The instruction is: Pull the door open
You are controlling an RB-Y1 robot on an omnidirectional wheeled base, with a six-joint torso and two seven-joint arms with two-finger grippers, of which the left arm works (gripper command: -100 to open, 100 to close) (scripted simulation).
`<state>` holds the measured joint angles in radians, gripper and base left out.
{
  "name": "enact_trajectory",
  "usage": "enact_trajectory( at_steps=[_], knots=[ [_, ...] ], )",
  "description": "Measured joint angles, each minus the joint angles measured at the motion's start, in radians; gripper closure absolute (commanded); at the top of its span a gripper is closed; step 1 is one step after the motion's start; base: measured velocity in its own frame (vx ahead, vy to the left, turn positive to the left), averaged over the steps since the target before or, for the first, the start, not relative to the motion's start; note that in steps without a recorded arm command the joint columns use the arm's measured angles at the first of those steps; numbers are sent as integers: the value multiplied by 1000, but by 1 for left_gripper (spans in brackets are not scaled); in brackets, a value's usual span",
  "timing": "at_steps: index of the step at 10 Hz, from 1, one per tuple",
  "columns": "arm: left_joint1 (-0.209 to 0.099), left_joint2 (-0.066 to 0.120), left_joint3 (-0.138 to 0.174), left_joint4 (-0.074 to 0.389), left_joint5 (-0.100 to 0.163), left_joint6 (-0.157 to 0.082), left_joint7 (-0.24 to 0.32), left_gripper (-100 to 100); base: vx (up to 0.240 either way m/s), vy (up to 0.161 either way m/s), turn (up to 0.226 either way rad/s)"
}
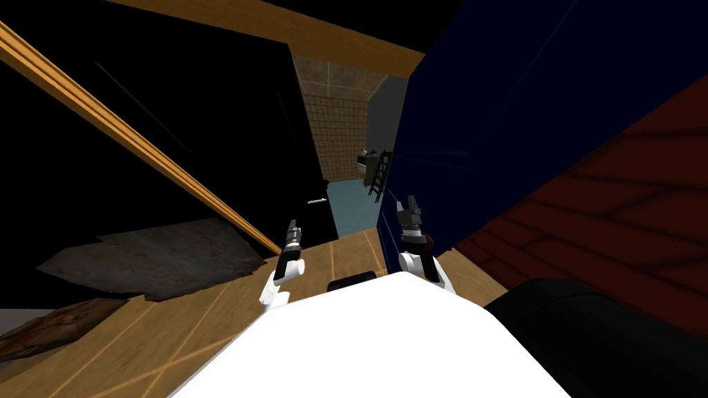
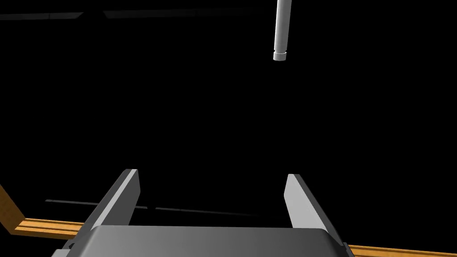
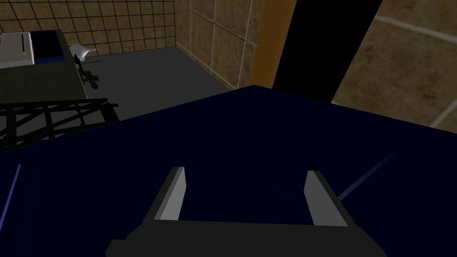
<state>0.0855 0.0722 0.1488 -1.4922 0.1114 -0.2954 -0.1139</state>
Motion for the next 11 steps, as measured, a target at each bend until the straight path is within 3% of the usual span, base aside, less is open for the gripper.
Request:
enact_trajectory(
  at_steps=[7,8,11],
  knots=[
    [-98,-29,45,170,2,8,2,-100,148,35,-137],
    [-107,-40,50,186,1,12,0,-100,156,34,-93],
    [-132,-48,61,230,3,15,4,-100,82,11,-101]
  ],
)
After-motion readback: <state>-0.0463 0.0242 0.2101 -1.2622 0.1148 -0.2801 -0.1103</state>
